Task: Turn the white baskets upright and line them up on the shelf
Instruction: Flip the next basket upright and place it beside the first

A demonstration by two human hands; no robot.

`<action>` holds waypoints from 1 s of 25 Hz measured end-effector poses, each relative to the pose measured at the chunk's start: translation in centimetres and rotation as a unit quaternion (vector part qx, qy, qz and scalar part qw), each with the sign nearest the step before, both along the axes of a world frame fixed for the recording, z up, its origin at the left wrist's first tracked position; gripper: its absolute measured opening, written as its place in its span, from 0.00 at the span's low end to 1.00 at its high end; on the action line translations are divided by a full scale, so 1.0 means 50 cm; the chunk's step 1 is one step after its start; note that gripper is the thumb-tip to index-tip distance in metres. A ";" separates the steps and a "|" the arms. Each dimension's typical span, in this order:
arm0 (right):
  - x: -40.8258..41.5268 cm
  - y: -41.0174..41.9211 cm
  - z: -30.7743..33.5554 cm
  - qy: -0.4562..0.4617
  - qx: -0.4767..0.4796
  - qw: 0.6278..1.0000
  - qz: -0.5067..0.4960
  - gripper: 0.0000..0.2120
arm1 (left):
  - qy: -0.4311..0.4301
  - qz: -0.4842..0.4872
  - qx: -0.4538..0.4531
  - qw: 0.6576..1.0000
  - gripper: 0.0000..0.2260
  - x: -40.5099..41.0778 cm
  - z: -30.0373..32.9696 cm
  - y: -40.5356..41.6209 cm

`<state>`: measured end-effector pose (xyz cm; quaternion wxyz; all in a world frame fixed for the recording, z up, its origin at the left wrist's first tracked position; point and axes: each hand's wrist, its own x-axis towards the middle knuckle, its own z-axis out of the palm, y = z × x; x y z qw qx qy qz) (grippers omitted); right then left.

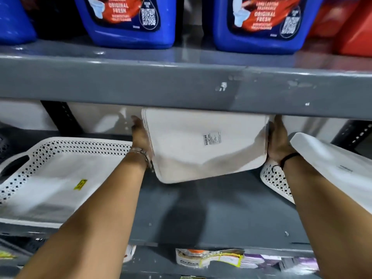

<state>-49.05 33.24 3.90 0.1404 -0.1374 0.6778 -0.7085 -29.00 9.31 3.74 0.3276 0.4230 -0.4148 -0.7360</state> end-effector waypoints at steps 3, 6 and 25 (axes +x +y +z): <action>0.012 0.024 -0.001 -0.096 -0.093 0.990 0.039 0.21 | 0.063 -0.031 0.007 0.997 0.35 0.012 0.016 0.008; 0.033 0.064 0.000 -0.119 -0.034 0.987 0.101 0.27 | 0.087 -0.110 0.074 0.987 0.37 0.044 0.015 0.013; 0.083 0.096 -0.090 0.129 0.418 0.899 -0.018 0.16 | -0.287 -0.221 -0.096 0.927 0.22 0.116 -0.028 0.075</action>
